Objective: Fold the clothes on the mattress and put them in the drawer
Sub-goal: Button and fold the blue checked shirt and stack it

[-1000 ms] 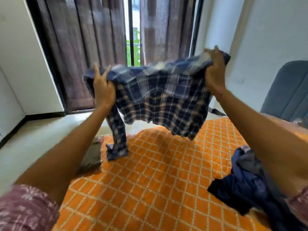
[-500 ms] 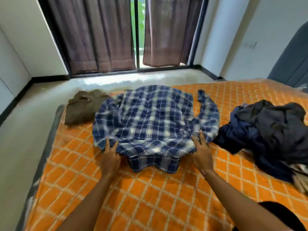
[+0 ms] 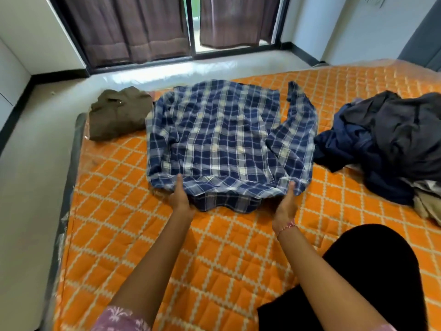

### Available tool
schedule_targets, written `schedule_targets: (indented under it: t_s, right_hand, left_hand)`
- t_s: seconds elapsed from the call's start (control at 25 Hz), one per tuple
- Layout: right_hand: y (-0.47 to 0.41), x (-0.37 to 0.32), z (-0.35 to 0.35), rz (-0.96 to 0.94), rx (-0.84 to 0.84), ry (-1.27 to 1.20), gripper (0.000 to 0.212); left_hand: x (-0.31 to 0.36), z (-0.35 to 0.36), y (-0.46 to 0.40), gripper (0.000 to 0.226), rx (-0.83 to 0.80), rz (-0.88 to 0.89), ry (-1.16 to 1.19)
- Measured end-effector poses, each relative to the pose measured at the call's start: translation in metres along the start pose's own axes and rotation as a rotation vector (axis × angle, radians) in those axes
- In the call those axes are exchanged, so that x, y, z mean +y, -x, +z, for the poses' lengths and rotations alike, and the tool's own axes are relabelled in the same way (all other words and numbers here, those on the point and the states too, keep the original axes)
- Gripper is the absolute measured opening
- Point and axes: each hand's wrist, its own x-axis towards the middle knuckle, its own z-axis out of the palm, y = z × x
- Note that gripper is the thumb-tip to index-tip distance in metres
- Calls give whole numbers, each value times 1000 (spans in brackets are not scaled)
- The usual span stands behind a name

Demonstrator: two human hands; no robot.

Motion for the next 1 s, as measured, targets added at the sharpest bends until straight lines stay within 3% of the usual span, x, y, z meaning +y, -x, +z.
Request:
schedule_targets:
  t_s: [0.04,0.12,0.2,0.24,0.32,0.4,0.48,0.64,0.84,0.92,1.0]
  right_hand:
    - [10,-3,10,37,-104,32,74]
    - [19,1,23,9,-180,219,61]
    - [29,1,26,-70,-95,307,34]
    - [30,3,21,-99,-84,310,31]
    - [25,13,8,18,-179,186,32]
    - [23,22,-5,323,-387,129,21]
    - [18,28,-13,439,-486,251,13]
    - [17,24,-29,447,-487,492,5]
    - [27,24,-78,531,-565,987,15]
    - [33,5,-88,423,-603,1319,29]
    - [29,-16,-79,-124,-409,1533,34]
  left_hand:
    - [-1,4,2,44,-69,-16,-107]
    - [-6,8,-1,19,-48,120,-397]
    - [-10,2,-2,26,-27,286,-502]
    - [-14,-4,-1,29,-38,330,-503]
    - [-23,-21,-1,21,-39,249,-418]
    - [-38,-34,-2,18,-40,48,-304]
    - [-44,-41,-2,30,-94,-10,-357]
    - [-51,-49,22,58,-76,218,-704]
    - [-85,-89,75,87,-62,399,-984]
    - [-89,-106,78,97,-15,681,-1370]
    - [-73,-104,58,75,-22,1015,-1745]
